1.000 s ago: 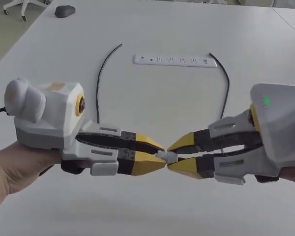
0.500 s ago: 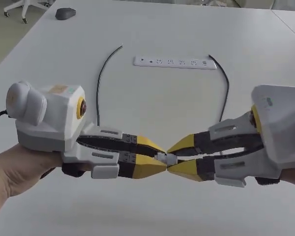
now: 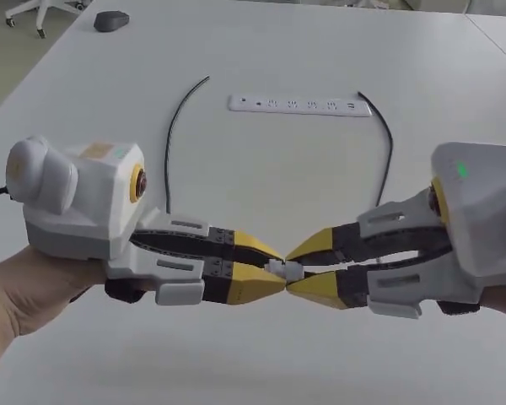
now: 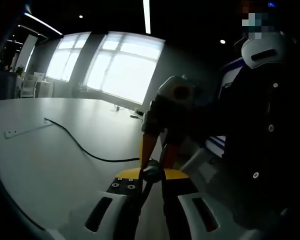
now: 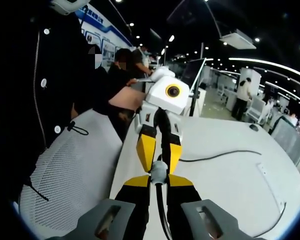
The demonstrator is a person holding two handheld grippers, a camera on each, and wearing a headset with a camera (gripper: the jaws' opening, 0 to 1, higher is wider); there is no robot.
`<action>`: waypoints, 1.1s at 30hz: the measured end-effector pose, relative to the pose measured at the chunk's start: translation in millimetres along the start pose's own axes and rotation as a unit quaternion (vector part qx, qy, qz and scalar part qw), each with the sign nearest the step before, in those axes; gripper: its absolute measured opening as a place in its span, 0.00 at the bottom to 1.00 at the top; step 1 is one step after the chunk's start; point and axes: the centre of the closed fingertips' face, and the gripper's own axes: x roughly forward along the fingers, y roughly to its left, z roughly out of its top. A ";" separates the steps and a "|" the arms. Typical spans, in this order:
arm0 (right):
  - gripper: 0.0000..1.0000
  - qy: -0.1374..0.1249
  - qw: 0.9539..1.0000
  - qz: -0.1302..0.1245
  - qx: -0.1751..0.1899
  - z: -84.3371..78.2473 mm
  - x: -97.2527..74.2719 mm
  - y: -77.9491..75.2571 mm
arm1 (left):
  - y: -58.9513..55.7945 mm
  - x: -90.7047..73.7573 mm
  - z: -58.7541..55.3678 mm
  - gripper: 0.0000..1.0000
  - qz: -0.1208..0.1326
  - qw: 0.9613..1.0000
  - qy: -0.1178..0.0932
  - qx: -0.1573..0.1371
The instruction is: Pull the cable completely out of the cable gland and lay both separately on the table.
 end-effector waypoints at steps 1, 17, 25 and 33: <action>0.06 0.001 1.000 0.000 0.000 -0.2 0.1 0.1 | 0.2 0.0 -0.1 0.15 0.000 1.000 0.001 -0.001; 0.17 -0.028 0.993 0.015 0.118 3.0 -4.5 -6.2 | 3.5 -1.7 -4.8 0.14 0.007 1.000 0.014 0.024; 0.14 -0.055 0.974 0.032 0.218 2.1 -6.5 -13.6 | 2.3 -1.9 -0.9 0.14 0.006 0.999 0.014 0.041; 0.13 -0.050 0.966 0.055 0.248 2.4 -1.7 -10.3 | -0.6 -2.5 -0.1 0.14 0.003 0.998 0.016 0.058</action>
